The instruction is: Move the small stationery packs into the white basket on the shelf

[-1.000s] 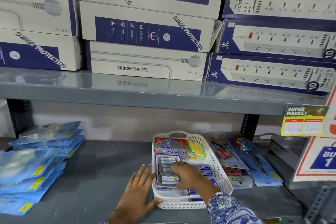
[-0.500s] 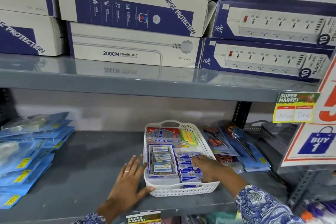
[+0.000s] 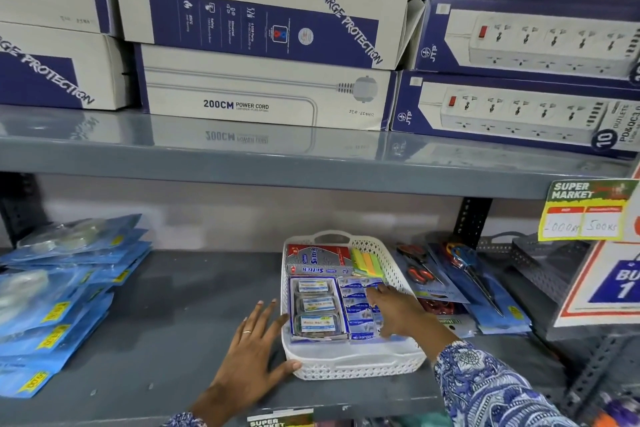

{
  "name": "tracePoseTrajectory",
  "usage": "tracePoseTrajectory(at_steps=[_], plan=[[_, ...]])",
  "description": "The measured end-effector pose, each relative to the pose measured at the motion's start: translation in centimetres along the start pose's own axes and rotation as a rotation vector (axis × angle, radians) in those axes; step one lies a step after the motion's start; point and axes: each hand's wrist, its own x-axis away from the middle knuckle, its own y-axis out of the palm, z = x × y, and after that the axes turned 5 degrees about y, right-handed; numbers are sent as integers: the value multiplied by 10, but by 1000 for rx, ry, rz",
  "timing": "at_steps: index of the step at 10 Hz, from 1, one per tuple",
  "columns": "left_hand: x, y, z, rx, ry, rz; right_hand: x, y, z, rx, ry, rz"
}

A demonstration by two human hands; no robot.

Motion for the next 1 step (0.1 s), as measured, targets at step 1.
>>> tracePoseTrajectory(at_steps=[1], plan=[[0,1,-1,-2,12,12,7,-3,0,-73,1,2]])
